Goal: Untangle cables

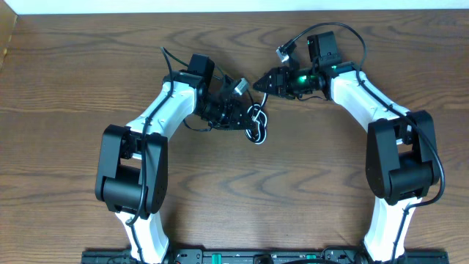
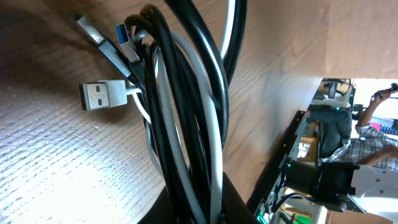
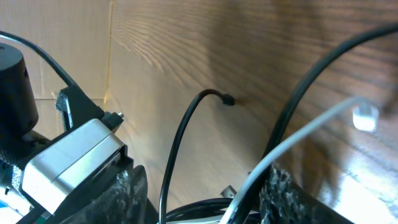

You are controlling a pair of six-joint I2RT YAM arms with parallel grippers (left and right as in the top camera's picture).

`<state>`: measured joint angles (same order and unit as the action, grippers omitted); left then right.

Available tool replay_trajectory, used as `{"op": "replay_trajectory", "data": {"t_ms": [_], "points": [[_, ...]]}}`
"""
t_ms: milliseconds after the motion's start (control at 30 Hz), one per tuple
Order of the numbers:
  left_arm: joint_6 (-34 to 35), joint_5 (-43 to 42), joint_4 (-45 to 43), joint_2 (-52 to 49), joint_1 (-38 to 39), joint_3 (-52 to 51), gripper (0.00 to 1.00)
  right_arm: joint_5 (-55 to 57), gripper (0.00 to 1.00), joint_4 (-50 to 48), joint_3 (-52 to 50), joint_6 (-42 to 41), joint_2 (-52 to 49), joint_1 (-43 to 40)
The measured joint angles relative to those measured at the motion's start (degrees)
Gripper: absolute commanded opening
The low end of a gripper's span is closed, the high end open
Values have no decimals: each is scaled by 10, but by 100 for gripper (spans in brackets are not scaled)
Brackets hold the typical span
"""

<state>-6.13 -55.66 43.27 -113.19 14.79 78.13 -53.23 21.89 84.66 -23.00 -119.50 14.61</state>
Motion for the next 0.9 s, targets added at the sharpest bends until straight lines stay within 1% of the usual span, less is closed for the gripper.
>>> {"op": "replay_trajectory", "data": {"t_ms": [267,467,500,567,600,667,800,900], "points": [[-53,-38,6,0,0,0,7,-10,54,10,0,0,0,8],[-123,-49,67,0,5,0,8,-21,54,10,0,-2,0,11],[-137,-50,78,0,8,0,7,-22,51,10,0,-2,0,11],[-157,-52,88,0,12,0,8,-24,42,10,0,-2,0,11],[-166,-53,91,0,14,0,8,-24,40,10,0,-4,0,10],[-178,-55,91,0,17,0,7,-22,40,15,0,-6,0,11],[-194,-56,91,0,18,0,7,-9,41,31,0,-11,-1,11],[-203,-56,90,0,18,0,7,-5,39,35,0,-26,-9,16]]}}
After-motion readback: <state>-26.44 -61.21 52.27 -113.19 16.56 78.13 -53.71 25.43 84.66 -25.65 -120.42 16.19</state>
